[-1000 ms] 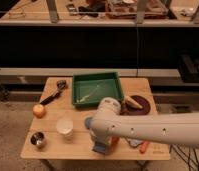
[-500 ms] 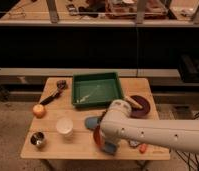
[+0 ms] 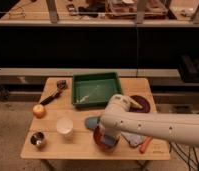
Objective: Wipe red bowl with sponge
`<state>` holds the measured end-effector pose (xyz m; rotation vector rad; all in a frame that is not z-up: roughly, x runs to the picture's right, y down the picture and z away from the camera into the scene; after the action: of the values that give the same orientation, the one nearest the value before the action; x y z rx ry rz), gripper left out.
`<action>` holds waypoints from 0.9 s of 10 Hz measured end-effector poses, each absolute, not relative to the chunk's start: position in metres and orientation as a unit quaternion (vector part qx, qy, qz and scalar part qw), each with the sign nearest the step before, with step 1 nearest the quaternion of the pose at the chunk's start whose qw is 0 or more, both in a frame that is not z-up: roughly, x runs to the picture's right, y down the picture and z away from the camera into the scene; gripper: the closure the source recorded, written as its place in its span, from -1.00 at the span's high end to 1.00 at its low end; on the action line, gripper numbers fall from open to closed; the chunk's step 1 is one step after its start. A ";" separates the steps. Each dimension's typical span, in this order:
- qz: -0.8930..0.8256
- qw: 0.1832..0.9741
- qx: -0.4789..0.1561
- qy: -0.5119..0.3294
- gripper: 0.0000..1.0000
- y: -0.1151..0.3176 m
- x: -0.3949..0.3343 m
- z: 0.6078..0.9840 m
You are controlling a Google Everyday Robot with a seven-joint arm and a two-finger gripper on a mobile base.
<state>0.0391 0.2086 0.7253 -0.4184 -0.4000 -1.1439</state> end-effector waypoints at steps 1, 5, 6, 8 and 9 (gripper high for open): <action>-0.535 0.801 -0.189 -0.192 -1.00 0.206 0.033 0.732; -0.558 0.786 -0.161 -0.213 -1.00 0.195 -0.009 0.746; -0.563 0.782 -0.156 -0.217 -1.00 0.194 -0.013 0.746; -0.574 0.770 -0.158 -0.229 -1.00 0.195 -0.022 0.738; -0.577 0.766 -0.160 -0.233 -1.00 0.196 -0.024 0.733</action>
<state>-0.0242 0.1961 0.7332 -0.3472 -0.5064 -1.2536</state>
